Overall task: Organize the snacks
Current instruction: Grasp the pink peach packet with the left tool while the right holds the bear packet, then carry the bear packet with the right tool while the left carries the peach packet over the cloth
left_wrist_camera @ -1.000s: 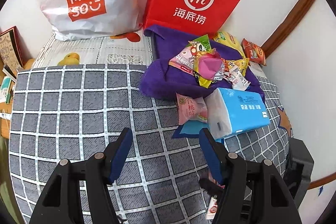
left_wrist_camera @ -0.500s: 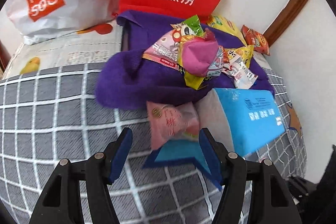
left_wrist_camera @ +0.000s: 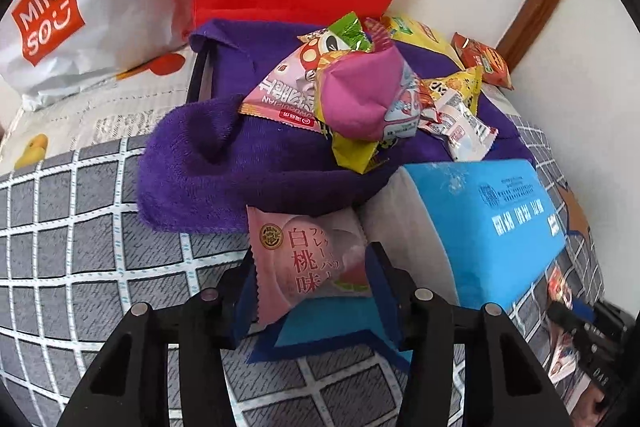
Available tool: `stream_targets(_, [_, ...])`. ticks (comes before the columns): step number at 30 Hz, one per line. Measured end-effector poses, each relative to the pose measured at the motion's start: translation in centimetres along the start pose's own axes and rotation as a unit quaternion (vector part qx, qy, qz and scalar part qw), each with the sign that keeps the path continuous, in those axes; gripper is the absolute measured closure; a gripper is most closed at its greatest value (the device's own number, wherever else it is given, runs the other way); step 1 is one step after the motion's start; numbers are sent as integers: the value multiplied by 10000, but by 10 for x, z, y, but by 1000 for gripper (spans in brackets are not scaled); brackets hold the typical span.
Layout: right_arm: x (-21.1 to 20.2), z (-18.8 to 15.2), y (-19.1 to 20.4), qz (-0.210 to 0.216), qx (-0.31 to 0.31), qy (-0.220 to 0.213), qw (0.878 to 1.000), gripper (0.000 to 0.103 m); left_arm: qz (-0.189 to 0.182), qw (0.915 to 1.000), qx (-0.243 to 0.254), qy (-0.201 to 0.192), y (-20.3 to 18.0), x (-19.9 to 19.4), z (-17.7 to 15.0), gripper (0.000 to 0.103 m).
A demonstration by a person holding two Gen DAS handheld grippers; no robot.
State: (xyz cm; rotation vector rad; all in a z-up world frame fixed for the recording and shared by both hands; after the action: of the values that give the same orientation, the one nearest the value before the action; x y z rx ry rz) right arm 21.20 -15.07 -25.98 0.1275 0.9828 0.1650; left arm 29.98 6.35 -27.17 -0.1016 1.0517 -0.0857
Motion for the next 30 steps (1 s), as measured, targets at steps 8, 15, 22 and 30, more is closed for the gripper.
stream_targets(8, [-16,-2,0,101,97,-134,9998,81,118,9997,-146,-149,13,-40,-13,55])
stream_targets(15, [-40,0,-3,90,184,-294,9994,81,-67,9993,-209,-302,-4,-78,-28,55])
stream_targets(22, [-67,5,-3,74,155,-502,9986,81,-337,9983,-210,-436,-29,-109,-38,55])
stream_targets(30, [-95,24,4,134,59,-806,9966,81,-612,9965,-121,-559,-60,-137,-37,55])
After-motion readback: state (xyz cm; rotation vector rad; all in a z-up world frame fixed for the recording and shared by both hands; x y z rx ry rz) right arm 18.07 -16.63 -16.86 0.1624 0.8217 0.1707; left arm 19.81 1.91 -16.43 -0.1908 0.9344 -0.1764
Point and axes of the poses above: each gripper's, at about its wrist camera, not at the fingertips, and x roughly the way its jaws point, y to its left, z to its top, the point moved 9 cm from there along x, roughly the way its jaws point, and after that the axes turned 5 degrees about z, right-handed, at the moved point
